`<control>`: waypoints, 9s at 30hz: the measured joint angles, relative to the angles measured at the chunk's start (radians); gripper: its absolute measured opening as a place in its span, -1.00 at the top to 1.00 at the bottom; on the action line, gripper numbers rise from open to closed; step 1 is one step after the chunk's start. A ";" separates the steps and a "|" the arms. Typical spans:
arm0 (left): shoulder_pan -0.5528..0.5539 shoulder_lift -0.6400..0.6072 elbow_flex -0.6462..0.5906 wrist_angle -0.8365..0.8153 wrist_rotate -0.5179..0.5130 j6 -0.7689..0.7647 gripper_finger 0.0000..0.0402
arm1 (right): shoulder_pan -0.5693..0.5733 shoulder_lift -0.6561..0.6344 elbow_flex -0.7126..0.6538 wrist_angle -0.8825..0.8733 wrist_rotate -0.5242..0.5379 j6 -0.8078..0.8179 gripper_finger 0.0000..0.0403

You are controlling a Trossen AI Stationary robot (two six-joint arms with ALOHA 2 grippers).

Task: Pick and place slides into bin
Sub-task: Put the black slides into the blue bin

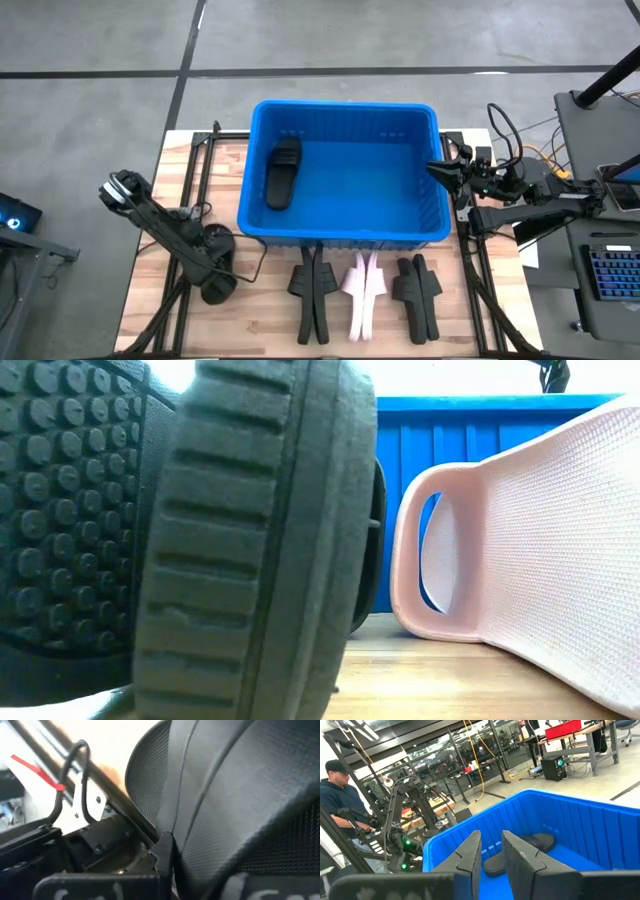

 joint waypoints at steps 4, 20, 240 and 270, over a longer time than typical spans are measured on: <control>0.000 -0.038 0.046 0.005 0.051 0.138 0.98 | 0.000 0.000 0.000 -0.001 0.000 0.000 0.63; 0.019 -0.252 0.334 0.143 0.098 0.196 1.00 | 0.000 0.000 0.000 -0.003 0.000 -0.001 0.65; 0.336 -0.190 0.667 0.894 0.305 0.904 0.90 | 0.097 0.485 0.011 0.751 -0.332 0.141 0.64; 0.036 -0.056 0.459 0.605 -0.337 0.890 -0.03 | 0.101 0.552 0.011 0.752 -0.306 0.168 0.64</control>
